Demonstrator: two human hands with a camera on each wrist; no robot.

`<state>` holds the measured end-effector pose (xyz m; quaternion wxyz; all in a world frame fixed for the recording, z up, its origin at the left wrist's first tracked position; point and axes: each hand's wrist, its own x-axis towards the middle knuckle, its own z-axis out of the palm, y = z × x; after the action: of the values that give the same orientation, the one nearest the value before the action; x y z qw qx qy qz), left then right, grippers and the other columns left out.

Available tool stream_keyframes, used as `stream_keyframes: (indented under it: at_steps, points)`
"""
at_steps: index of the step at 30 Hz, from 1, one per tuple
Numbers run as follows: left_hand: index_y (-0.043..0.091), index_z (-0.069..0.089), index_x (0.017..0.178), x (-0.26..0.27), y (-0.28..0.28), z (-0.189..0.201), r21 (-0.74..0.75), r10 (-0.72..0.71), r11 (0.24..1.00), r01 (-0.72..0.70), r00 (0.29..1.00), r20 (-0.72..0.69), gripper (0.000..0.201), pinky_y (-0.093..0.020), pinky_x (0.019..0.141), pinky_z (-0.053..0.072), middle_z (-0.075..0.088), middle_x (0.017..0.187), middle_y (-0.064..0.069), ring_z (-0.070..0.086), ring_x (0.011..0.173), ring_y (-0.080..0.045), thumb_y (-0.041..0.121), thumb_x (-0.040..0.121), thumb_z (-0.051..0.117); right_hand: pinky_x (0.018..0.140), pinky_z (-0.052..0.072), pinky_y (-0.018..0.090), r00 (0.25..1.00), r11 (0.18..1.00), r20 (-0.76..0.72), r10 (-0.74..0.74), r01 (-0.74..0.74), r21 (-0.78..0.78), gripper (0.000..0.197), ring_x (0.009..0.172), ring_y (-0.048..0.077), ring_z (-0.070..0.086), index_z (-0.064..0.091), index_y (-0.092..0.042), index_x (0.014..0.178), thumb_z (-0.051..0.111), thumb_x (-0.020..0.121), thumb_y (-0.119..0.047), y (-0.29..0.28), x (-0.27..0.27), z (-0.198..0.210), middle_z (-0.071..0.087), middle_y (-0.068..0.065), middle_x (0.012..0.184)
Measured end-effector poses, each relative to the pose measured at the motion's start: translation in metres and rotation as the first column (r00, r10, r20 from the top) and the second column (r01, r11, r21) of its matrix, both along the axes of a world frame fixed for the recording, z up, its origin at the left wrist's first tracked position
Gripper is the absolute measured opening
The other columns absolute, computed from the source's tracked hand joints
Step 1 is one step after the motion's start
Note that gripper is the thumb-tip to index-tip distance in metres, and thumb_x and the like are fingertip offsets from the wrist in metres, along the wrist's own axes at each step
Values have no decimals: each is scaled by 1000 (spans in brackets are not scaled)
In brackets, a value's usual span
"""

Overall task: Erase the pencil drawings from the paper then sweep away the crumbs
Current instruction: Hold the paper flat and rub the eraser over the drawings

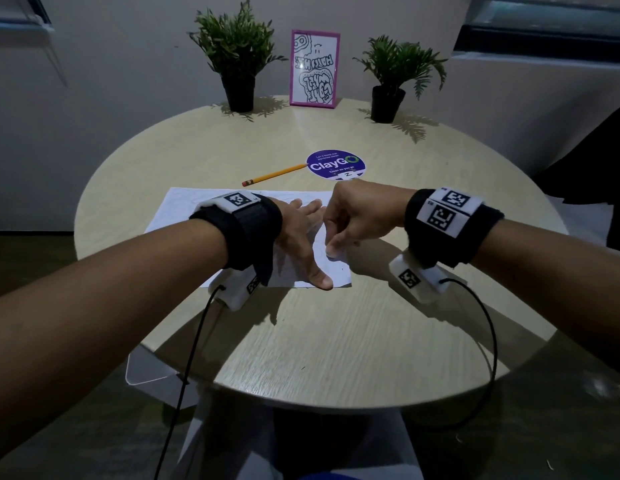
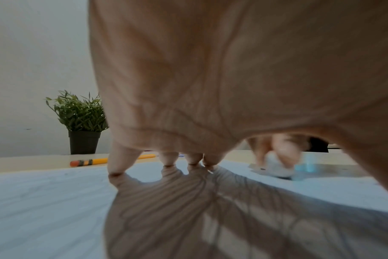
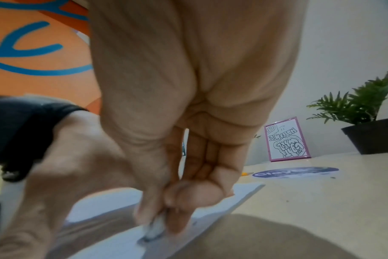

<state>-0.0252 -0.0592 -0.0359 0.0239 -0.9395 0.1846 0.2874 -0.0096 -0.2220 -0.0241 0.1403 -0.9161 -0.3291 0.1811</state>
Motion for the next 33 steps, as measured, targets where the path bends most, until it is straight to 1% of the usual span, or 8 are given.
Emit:
stream_keyframes:
  at_steps: [3,8,12,16,22,25,31,33]
  points:
    - [41,-9,156,-7,-3,8,5,13,1000,-13,1000,4,125,-52,121,6,-19,164,9,-15,152,-22,73,66,73,57,49,24,995,995,63,-72,67,73,14,59,11,66,77,-13,76,84,79,-24,4,5,-5,73,1,67]
    - [40,-10,156,-2,-2,3,13,-6,1000,6,1000,-1,136,-55,120,5,-22,163,11,-20,151,-22,82,55,70,61,55,21,990,998,-136,-47,51,30,10,65,16,71,78,-9,78,83,81,-17,3,2,2,76,2,74]
    - [44,4,155,-1,-2,2,4,0,1000,0,1000,-2,124,-55,120,10,-11,166,9,-14,152,-22,81,58,71,58,49,19,994,993,-49,-94,97,71,17,64,16,70,72,-15,68,84,79,-19,9,6,-3,75,4,71]
    - [40,-9,156,-1,-4,3,22,-16,1000,16,1000,-5,139,-57,120,4,-23,163,10,-18,151,-25,85,46,64,59,53,22,984,999,-174,-41,38,-18,21,60,17,67,69,-15,66,84,80,-20,4,2,5,75,6,73]
    - [39,-8,156,3,-3,0,22,-15,1000,15,1000,-16,140,-56,120,3,-19,164,12,-19,151,-23,86,48,66,64,56,30,988,987,-87,-127,134,85,21,61,18,69,68,-10,66,84,78,-17,6,4,-4,75,8,72]
    - [38,-15,155,1,-4,2,22,-15,1000,15,1000,-6,146,-55,120,3,-24,163,10,-18,151,-24,86,42,63,61,54,23,983,999,-177,-49,47,-14,21,58,12,66,70,-17,64,84,80,-20,1,-2,4,73,2,68]
    - [46,13,155,1,-3,4,22,-21,1000,22,999,-43,120,-59,121,2,-7,166,9,-20,151,-23,83,55,68,60,49,24,993,991,9,-116,115,63,14,62,11,70,72,-15,71,83,79,-19,17,3,-2,74,-3,68]
    - [45,13,155,0,-4,4,28,-23,999,24,999,-29,114,-58,120,1,-9,166,7,-20,151,-24,80,62,68,59,51,23,996,997,-62,-67,68,18,17,62,12,70,70,-19,68,83,80,-18,15,-1,1,74,-2,69]
